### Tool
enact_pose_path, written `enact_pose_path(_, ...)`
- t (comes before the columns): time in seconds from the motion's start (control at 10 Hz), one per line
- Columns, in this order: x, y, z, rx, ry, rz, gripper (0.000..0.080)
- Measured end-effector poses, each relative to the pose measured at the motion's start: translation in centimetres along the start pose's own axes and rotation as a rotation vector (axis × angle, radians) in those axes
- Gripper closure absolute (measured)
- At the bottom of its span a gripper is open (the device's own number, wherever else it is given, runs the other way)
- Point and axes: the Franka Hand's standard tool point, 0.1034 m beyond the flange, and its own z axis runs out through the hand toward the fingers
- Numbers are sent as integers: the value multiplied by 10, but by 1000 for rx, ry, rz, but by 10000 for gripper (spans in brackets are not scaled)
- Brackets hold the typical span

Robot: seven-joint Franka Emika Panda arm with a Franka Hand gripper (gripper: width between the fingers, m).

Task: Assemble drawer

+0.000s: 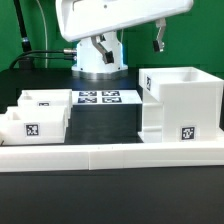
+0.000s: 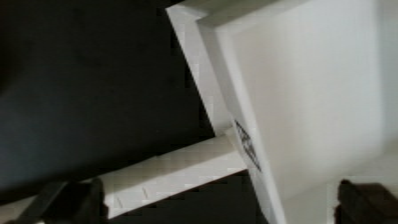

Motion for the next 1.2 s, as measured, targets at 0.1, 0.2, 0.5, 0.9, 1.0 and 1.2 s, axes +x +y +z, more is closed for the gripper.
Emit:
enact_pose_path(0.1,-4,15,2,-27,-9,-76,150)
enact_pose_path(0.2,-9,34,4,-62,-17,-79,150)
enact_pose_path(0.5,-22,72,13,-118,-1,-29,150)
enact_pose_path(0.9,-21,79,16,-124,4,-36,150)
enact_pose_path(1.0,-21,79,16,-124,4,-36,150)
enact_pose_path(1.2,-29,87,21,-124,-43,-20,150)
